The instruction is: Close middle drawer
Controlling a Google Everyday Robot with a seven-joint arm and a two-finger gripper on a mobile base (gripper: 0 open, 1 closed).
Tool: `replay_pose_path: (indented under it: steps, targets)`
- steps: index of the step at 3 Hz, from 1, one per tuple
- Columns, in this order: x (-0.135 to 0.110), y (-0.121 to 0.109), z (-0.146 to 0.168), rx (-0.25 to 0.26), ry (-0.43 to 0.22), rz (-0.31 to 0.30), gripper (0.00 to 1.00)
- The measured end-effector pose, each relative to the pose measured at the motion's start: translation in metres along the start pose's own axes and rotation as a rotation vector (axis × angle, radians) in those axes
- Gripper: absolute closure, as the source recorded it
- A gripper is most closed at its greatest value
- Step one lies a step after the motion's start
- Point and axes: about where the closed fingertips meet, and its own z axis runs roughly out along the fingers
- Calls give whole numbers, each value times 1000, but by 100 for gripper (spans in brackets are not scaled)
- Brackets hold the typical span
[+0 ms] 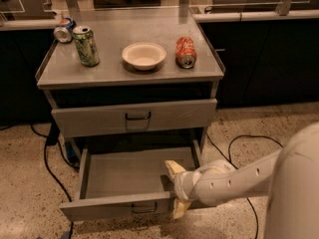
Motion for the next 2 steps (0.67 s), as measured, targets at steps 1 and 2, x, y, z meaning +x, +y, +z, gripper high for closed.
replay_pose_path:
  steps: [1, 2]
  targets:
    - [-8, -13, -29, 26, 24, -49, 0]
    - [-9, -23, -60, 45, 67, -77, 0]
